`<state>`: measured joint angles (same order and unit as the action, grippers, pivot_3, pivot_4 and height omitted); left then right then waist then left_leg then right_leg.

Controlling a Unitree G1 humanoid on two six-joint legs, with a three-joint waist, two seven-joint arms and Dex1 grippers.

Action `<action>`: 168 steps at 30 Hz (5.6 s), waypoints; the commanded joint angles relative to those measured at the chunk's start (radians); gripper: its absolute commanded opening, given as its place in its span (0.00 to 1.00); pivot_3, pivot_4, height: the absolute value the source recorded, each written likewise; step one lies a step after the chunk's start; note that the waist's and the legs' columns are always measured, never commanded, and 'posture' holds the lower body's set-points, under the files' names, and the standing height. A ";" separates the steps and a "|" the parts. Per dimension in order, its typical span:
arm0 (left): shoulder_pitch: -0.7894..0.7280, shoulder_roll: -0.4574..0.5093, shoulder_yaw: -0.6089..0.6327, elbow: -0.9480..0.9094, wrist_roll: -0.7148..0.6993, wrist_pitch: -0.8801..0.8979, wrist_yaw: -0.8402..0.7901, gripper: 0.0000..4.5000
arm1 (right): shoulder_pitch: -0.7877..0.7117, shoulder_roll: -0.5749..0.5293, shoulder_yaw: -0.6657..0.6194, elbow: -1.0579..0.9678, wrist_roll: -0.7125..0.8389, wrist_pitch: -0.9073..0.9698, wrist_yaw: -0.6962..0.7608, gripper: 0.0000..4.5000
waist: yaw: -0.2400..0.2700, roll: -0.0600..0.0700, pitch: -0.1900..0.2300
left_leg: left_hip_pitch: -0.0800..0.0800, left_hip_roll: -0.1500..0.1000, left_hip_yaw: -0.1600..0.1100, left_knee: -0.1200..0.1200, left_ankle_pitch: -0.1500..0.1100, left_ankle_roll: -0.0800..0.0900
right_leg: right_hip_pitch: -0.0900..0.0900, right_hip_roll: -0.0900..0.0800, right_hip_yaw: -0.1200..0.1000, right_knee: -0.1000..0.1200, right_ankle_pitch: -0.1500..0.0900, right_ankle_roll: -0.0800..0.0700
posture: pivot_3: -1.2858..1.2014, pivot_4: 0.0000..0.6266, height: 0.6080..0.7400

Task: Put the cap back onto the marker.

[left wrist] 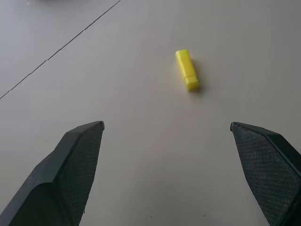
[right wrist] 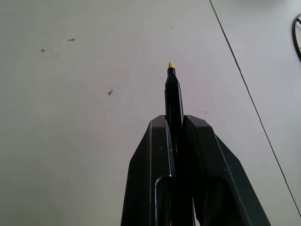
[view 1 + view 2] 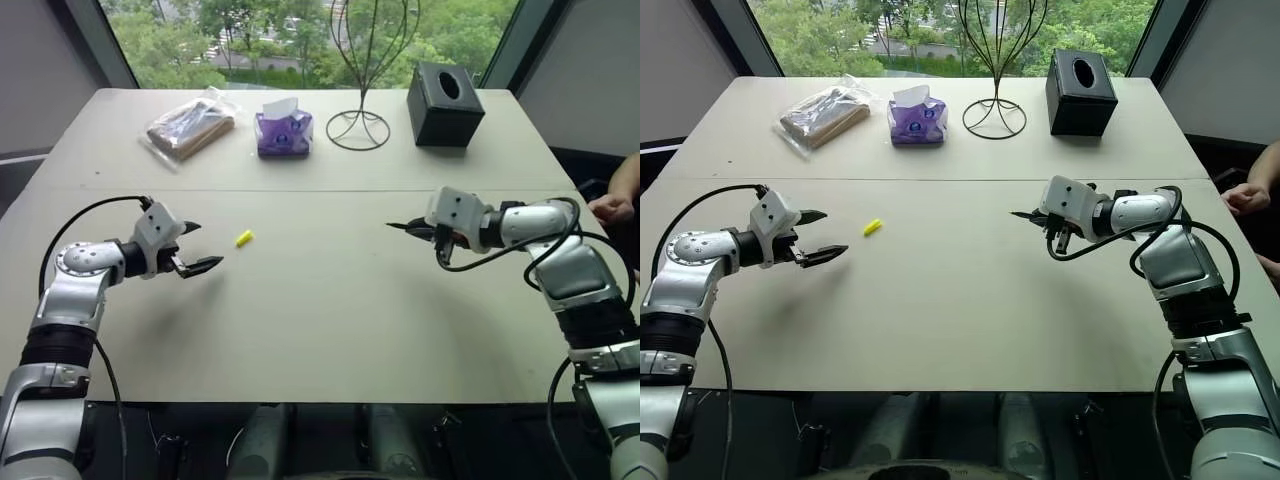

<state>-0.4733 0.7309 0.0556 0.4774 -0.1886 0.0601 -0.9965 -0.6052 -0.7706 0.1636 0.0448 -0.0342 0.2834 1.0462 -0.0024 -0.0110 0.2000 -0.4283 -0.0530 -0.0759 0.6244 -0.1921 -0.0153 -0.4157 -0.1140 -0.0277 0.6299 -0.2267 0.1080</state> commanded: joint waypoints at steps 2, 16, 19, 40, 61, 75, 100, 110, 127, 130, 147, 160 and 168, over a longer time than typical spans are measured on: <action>-0.001 -0.046 0.055 -0.033 -0.048 0.031 0.058 1.00 | 0.011 0.015 -0.012 -0.116 0.018 0.076 -0.026 0.01 | 0.009 0.000 0.000 | 0.000 -0.001 0.000 0.001 0.000 0.000 | 0.001 -0.001 0.000 0.000 0.000 0.000 | 0.52 0.24 1.00; -0.028 -0.166 -0.002 -0.014 -0.005 0.084 0.143 1.00 | 0.043 0.065 -0.008 -0.208 0.045 0.172 -0.085 0.01 | 0.012 0.000 0.000 | 0.000 0.000 0.001 0.001 0.000 0.000 | 0.001 0.000 0.000 -0.001 0.000 0.000 | 0.52 0.24 1.00; -0.059 -0.176 -0.040 0.029 0.037 0.085 0.153 1.00 | 0.046 0.071 -0.012 -0.214 0.054 0.180 -0.096 0.01 | 0.014 0.000 0.000 | 0.000 -0.001 0.001 0.001 0.000 0.000 | 0.001 0.000 0.000 -0.001 0.000 0.000 | 0.52 0.24 1.00; -0.086 -0.254 -0.078 0.122 0.080 0.076 0.151 1.00 | 0.089 0.072 -0.034 -0.282 0.113 0.249 -0.154 0.01 | 0.019 0.000 -0.001 | 0.002 -0.002 -0.003 0.003 0.000 -0.001 | 0.007 -0.002 -0.003 -0.003 -0.001 -0.001 | 0.52 0.24 1.00; -0.122 -0.292 -0.068 0.177 0.089 0.051 0.157 0.01 | 0.103 0.059 -0.048 -0.274 0.132 0.247 -0.180 0.00 | 0.038 0.001 -0.002 | 0.002 -0.002 -0.002 0.003 -0.001 -0.001 | 0.007 -0.003 -0.004 -0.004 -0.002 -0.001 | 0.52 0.24 1.00; -0.356 -0.240 -0.094 -0.067 -0.093 0.120 -0.268 0.01 | -0.056 -0.023 -0.070 -0.190 0.292 0.218 0.075 0.00 | 0.036 0.000 0.000 | -0.010 -0.002 -0.003 0.002 -0.001 0.001 | -0.001 -0.001 -0.006 -0.012 0.001 0.003 | 0.52 0.24 1.00; -0.354 -0.321 -0.162 -0.129 -0.089 0.125 -0.292 0.01 | -0.084 -0.002 -0.047 -0.239 0.289 0.238 0.066 0.00 | 0.008 0.000 0.000 | -0.014 -0.003 -0.001 0.004 -0.001 0.002 | -0.006 0.001 -0.005 -0.009 0.003 0.006 | 0.52 0.24 1.00; -0.342 -0.346 -0.177 -0.126 -0.082 0.112 -0.286 0.01 | -0.079 0.009 -0.039 -0.266 0.298 0.253 0.055 0.00 | 0.008 0.000 0.000 | -0.014 -0.003 -0.001 0.005 -0.001 0.002 | -0.006 0.001 -0.004 -0.008 0.003 0.006 | 0.52 0.24 1.00; -0.354 -0.326 -0.172 -0.105 -0.081 0.099 -0.287 0.01 | -0.081 0.009 -0.035 -0.255 0.294 0.248 0.053 0.00 | 0.008 0.000 0.000 | -0.014 -0.003 -0.001 0.007 -0.001 0.002 | -0.008 0.001 -0.003 -0.002 0.003 0.006 | 0.52 0.24 1.00; -0.345 -0.333 -0.179 -0.122 -0.086 0.106 -0.287 0.01 | -0.083 0.014 -0.033 -0.258 0.297 0.250 0.051 0.00 | 0.008 0.000 0.000 | -0.014 -0.003 -0.001 0.008 -0.001 0.002 | -0.008 0.001 -0.003 -0.002 0.003 0.006 | 0.52 0.24 1.00; -0.352 -0.301 -0.164 -0.117 -0.093 0.123 -0.295 0.01 | -0.071 0.004 -0.031 -0.245 0.287 0.237 0.049 0.00 | 0.007 0.000 0.000 | -0.014 -0.003 -0.001 0.008 -0.001 0.002 | -0.008 0.001 -0.003 -0.001 0.003 0.006 | 0.52 0.24 1.00; -0.318 -0.312 -0.177 -0.218 -0.134 0.195 -0.286 0.01 | -0.076 0.015 -0.022 -0.233 0.287 0.227 0.048 0.00 | 0.007 0.000 0.000 | -0.014 -0.003 -0.001 0.008 -0.001 0.002 | -0.008 0.001 -0.003 0.000 0.003 0.006 | 0.52 0.24 1.00; -0.338 -0.327 -0.181 -0.174 -0.107 0.159 -0.273 0.01 | -0.072 0.017 -0.023 -0.247 0.296 0.238 0.045 0.00 | 0.007 0.000 0.000 | -0.014 -0.003 -0.001 0.008 -0.001 0.002 | -0.008 0.001 -0.003 0.000 0.003 0.006 | 0.52 0.24 1.00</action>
<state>-0.7872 0.4004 -0.1353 0.3082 -0.2950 0.2444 -1.2769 -0.6699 -0.7577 0.1500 -0.1724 0.2485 0.5250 1.0906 0.0048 -0.0113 0.1999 -0.4420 -0.0562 -0.0767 0.6326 -0.1929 -0.0134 -0.4241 -0.1134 -0.0303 0.6300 -0.2240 0.1138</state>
